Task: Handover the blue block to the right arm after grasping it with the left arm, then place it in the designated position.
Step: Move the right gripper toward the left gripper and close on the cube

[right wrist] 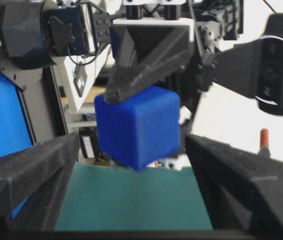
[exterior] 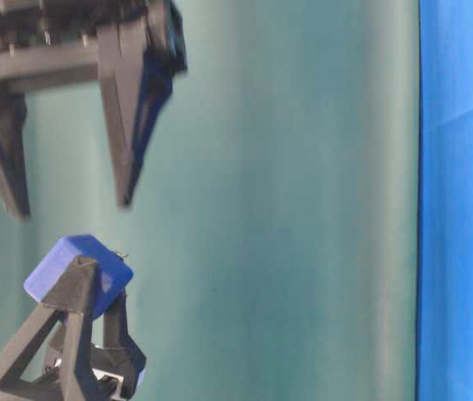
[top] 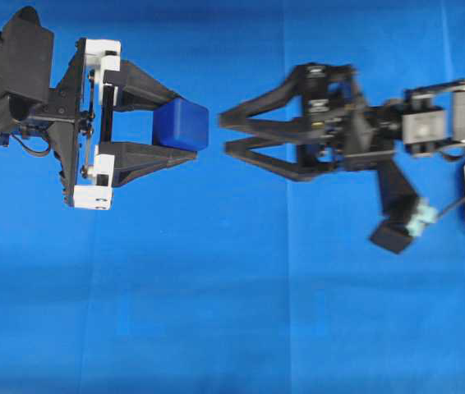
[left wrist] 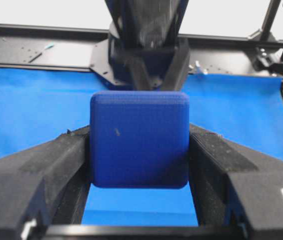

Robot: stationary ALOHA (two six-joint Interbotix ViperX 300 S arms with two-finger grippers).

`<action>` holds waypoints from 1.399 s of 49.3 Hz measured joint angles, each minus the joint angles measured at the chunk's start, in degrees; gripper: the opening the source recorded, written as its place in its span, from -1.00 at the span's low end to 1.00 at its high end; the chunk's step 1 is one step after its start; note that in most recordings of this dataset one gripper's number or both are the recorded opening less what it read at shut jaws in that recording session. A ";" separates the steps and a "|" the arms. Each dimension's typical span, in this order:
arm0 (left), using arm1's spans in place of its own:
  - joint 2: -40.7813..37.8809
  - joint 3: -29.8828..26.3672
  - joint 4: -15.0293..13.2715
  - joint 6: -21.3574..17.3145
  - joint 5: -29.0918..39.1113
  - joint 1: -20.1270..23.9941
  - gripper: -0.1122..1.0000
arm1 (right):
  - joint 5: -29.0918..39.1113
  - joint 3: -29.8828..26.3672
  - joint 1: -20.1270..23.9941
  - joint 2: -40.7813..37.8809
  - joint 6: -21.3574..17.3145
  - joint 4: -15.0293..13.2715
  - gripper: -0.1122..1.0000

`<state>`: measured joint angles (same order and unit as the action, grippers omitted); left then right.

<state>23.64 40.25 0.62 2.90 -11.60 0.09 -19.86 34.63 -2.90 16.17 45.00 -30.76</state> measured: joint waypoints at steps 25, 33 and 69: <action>0.26 0.00 -0.09 0.18 0.70 0.09 0.08 | 1.23 -9.58 -0.26 -8.88 1.32 -1.05 0.93; 0.26 0.00 -0.09 0.18 0.79 0.09 0.08 | 1.23 -9.67 -0.26 -8.88 1.32 -1.58 0.93; 0.18 0.09 0.00 0.44 0.88 0.44 0.08 | 12.04 -10.90 -0.18 -8.09 0.88 -1.41 0.16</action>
<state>23.82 40.34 0.62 3.34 -10.72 0.53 -7.82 23.73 -3.08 8.09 45.88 -32.17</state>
